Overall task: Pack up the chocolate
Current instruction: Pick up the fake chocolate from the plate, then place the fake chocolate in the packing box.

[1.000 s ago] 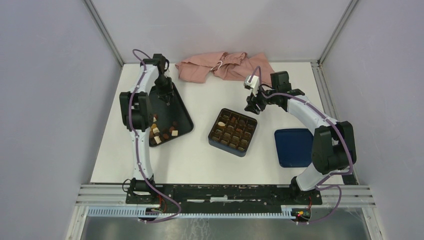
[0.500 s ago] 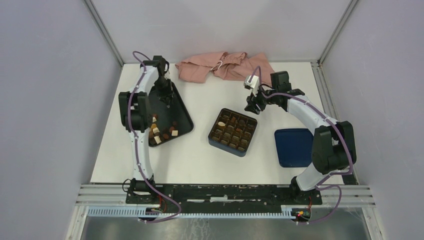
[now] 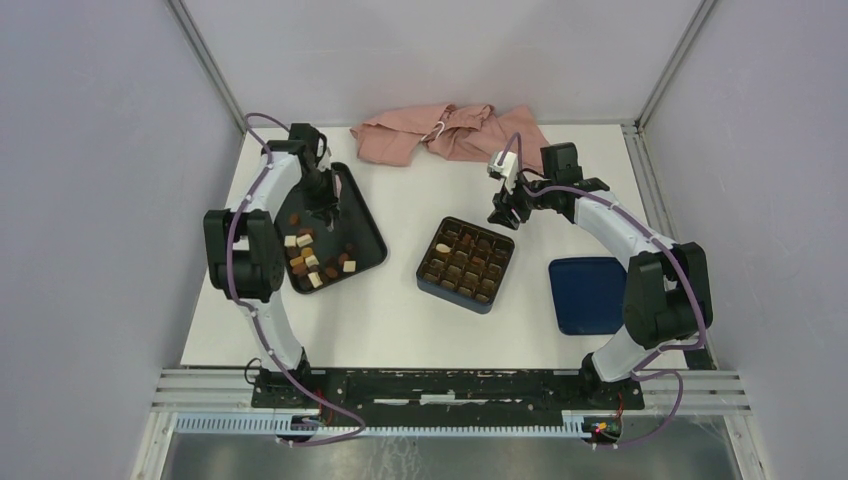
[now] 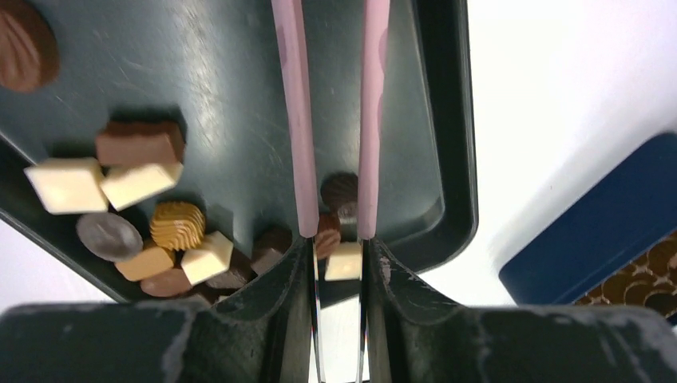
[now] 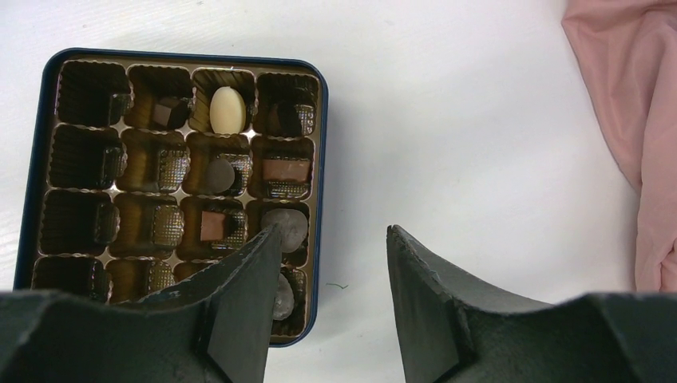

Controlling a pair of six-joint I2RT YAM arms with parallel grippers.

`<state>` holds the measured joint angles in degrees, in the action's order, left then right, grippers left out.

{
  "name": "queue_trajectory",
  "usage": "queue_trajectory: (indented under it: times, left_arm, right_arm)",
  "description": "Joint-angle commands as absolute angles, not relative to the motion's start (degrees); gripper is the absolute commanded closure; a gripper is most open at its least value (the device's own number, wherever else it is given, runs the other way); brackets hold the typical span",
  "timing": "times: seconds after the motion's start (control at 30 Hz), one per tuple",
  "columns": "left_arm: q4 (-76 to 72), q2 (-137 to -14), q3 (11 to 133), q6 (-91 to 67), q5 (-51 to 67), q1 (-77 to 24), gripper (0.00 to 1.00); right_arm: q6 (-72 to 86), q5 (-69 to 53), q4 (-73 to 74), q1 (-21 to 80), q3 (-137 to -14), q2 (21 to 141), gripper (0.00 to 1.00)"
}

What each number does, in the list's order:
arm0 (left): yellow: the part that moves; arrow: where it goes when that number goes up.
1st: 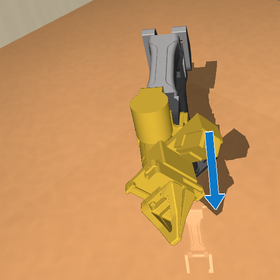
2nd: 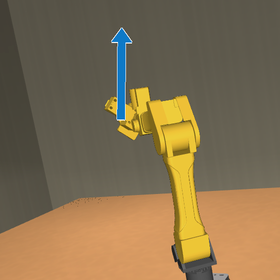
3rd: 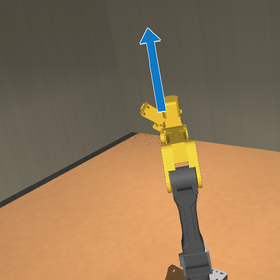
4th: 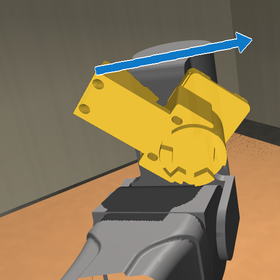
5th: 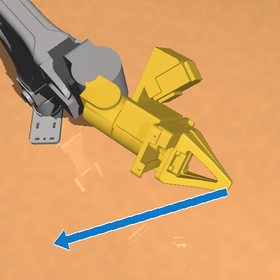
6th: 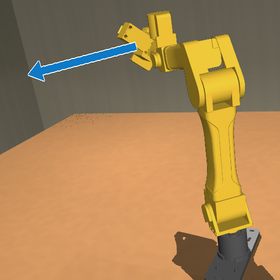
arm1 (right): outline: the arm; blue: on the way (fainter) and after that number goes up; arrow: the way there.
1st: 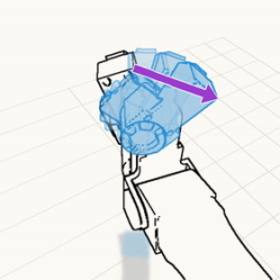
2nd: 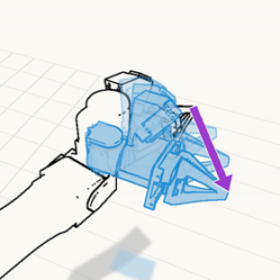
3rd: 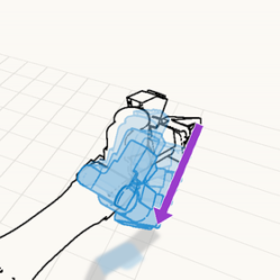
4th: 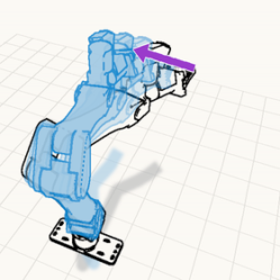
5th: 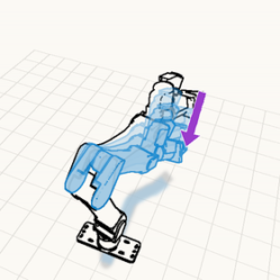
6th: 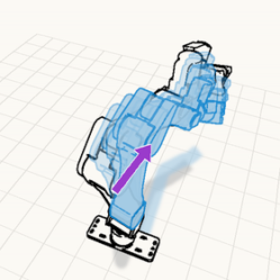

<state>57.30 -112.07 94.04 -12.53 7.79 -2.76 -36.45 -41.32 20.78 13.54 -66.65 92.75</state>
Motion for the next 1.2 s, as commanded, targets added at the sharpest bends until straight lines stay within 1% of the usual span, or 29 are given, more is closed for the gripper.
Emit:
queue_trajectory:
  times: [0.0, 0.17, 0.43, 0.53, 0.63, 0.87, 0.97, 1.17]
  left_arm:
    - [50.9, -103.5, 85.2, -11.8, 12.2, -3.1, 0.98]
    - [44.9, -91.4, 73.1, -10.9, 17.2, -3.4, 0.98]
    - [40.9, -76.9, 61.1, -13.6, 27.5, -4.9, 0.98]
    - [38.3, -72.6, 57.3, -15.9, 29.0, -9.9, 0.98]
    - [34.9, -69.3, 54.9, -19.3, 28.1, -18.1, 0.98]
    - [32.7, -69.3, 54.9, -24.9, 24.8, -32.3, 0.98]
    - [32.9, -71.4, 56.0, -26.1, 23.0, -37.1, 0.98]
    - [38.0, -78.2, 60.8, -26.1, 14.8, -45.1, 0.98]
  right_arm:
    - [-38.5, -44.7, 21.1, 13.5, -68.3, 92.4, 0.43]
    - [-39.6, -46.8, 20.1, 13.5, -66.8, 91.5, 0.42]
    - [-39.9, -46.7, 19.4, 13.5, -66.0, 90.8, 0.42]
    - [-40.3, -46.0, 19.3, 13.5, -65.9, 90.8, 0.42]
    - [-40.8, -45.4, 19.4, 13.5, -65.7, 90.9, 0.41]
    - [-40.7, -45.0, 18.8, 13.5, -65.4, 90.5, 0.41]
    - [-40.8, -44.7, 18.8, 13.5, -65.3, 90.5, 0.41]
    - [-40.6, -43.3, 18.1, 13.5, -65.2, 90.1, 0.41]
